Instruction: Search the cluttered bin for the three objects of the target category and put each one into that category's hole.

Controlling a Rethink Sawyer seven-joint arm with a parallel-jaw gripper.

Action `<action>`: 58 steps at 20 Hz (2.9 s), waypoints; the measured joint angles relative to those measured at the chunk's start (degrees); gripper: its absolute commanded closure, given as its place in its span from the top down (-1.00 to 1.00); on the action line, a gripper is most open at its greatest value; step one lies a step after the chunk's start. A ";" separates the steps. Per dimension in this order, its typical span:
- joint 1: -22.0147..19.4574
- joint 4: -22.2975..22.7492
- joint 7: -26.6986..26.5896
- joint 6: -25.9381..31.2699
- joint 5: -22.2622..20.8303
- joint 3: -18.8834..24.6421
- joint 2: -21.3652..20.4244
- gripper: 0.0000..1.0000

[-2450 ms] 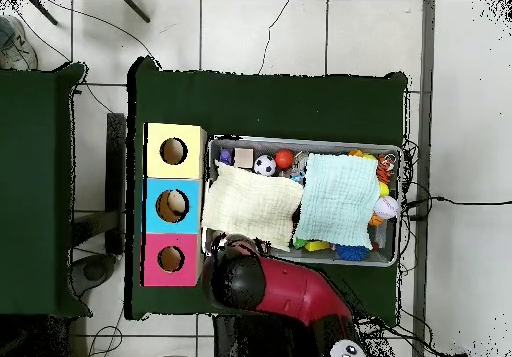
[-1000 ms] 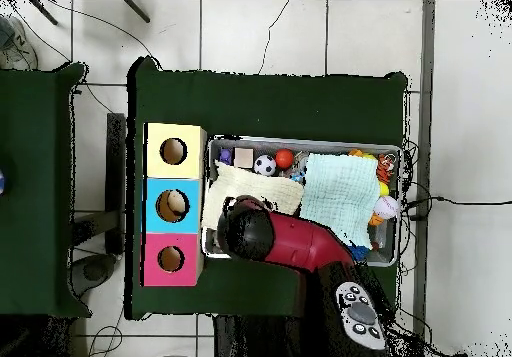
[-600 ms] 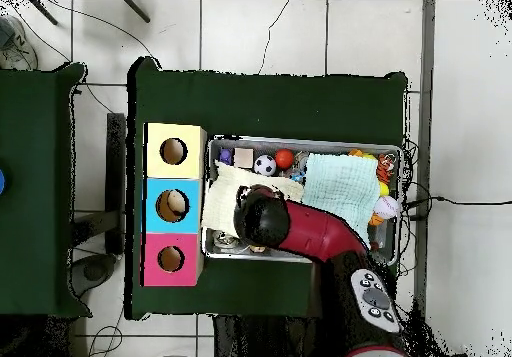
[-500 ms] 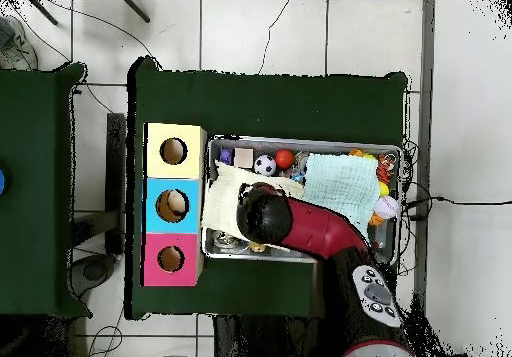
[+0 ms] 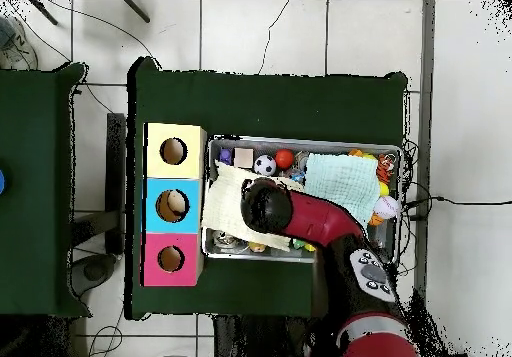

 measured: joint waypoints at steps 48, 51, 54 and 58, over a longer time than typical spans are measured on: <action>3.52 -3.83 0.04 -6.34 -3.82 2.36 8.27 -1.00; 3.27 0.07 0.04 -6.37 -3.42 3.00 4.18 -1.00; 2.84 5.31 0.04 -6.04 -2.01 3.82 -2.38 -1.00; 2.24 9.63 0.04 -4.88 0.24 4.50 -8.76 -1.00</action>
